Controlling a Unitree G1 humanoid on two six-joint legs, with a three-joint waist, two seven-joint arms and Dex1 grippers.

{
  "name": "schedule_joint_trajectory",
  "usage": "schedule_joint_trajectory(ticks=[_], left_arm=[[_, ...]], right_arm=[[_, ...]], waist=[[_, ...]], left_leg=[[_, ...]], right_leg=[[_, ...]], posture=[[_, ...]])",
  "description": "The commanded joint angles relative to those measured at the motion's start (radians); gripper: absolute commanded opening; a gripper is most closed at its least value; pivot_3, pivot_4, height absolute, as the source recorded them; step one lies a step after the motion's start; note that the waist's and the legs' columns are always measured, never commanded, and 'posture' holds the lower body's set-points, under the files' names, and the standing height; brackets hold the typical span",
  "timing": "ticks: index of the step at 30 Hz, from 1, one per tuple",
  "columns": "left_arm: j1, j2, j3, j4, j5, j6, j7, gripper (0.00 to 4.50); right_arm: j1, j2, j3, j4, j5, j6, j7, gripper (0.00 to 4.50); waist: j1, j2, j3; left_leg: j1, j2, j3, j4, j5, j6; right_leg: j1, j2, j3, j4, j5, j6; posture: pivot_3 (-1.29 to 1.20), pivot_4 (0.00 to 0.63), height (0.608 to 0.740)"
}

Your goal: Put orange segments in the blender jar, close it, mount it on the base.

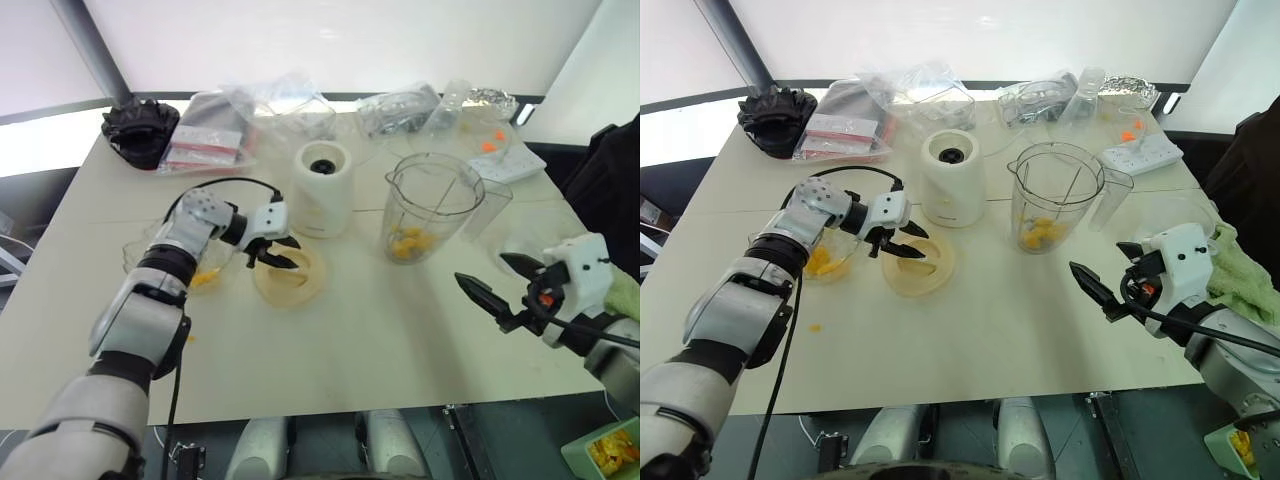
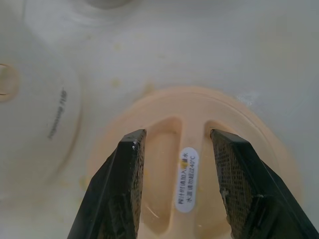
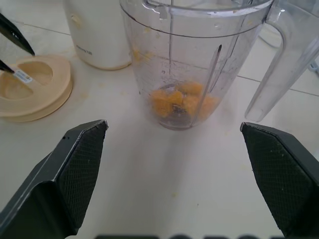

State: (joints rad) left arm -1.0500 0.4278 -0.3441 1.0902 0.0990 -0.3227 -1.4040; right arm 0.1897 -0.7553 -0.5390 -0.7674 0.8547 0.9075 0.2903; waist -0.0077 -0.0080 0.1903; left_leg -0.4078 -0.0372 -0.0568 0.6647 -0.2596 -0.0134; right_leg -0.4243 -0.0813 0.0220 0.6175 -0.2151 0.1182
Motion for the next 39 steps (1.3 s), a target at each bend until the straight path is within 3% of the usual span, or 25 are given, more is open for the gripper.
schedule_joint_trajectory(ticks=[1, 11, 19, 29, 33, 39], left_arm=[[-0.036, -0.006, -0.011, 0.033, 0.041, -0.045, -0.011, 2.13], [-0.046, -0.036, -0.079, 0.129, 0.195, -0.126, 0.098, 2.13], [-0.085, -0.107, -0.12, 0.207, 0.299, -0.071, 0.168, 2.13], [-0.094, -0.15, -0.129, 0.233, 0.332, -0.031, 0.191, 2.13], [-0.089, -0.152, -0.123, 0.234, 0.33, -0.025, 0.177, 0.36], [-0.08, -0.154, -0.105, 0.23, 0.316, -0.01, 0.155, 0.25]], right_arm=[[0.006, 0.008, 0.016, -0.045, -0.016, -0.019, -0.006, 4.5], [-0.015, 0.021, 0.05, -0.053, -0.014, -0.016, -0.029, 4.5], [-0.077, -0.003, 0.09, -0.007, -0.028, -0.013, -0.005, 4.5], [-0.11, -0.014, 0.097, 0.017, -0.053, -0.011, 0.021, 4.5], [-0.107, -0.007, 0.095, 0.017, -0.063, -0.012, 0.019, 4.5], [-0.109, 0.008, 0.101, 0.032, -0.086, -0.015, 0.008, 4.5]], waist=[[0.0, 0.0, 0.0], [0.0, 0.0, 0.0], [0.014, -0.001, -0.001], [0.021, -0.001, -0.002], [0.023, -0.001, -0.002], [0.02, -0.001, -0.002]], left_leg=[[0.0, 0.0, 0.0, 0.0, 0.0, 0.0], [0.0, 0.0, -0.001, 0.001, 0.0, 0.0], [0.001, 0.0, 0.0, 0.002, 0.0, 0.0], [0.002, 0.0, 0.0, 0.003, 0.0, 0.0], [0.006, 0.0, -0.001, 0.003, 0.0, 0.0], [0.015, 0.002, -0.003, 0.002, 0.0, 0.0]], right_leg=[[0.0, 0.0, 0.0, 0.0, 0.0, 0.0], [0.0, 0.0, 0.0, 0.001, 0.0, 0.0], [0.001, 0.0, 0.0, 0.002, 0.0, 0.0], [0.003, 0.0, -0.001, 0.002, 0.0, 0.0], [0.008, 0.0, -0.002, 0.002, 0.0, 0.0], [0.017, 0.0, -0.002, -0.002, -0.004, 0.0]], posture=[[0.0, 0.15, 0.74], [0.0, 0.15, 0.74], [0.0, 0.15, 0.74], [0.0, 0.15, 0.74], [0.0, 0.15, 0.74], [0.0, 0.15, 0.74]])
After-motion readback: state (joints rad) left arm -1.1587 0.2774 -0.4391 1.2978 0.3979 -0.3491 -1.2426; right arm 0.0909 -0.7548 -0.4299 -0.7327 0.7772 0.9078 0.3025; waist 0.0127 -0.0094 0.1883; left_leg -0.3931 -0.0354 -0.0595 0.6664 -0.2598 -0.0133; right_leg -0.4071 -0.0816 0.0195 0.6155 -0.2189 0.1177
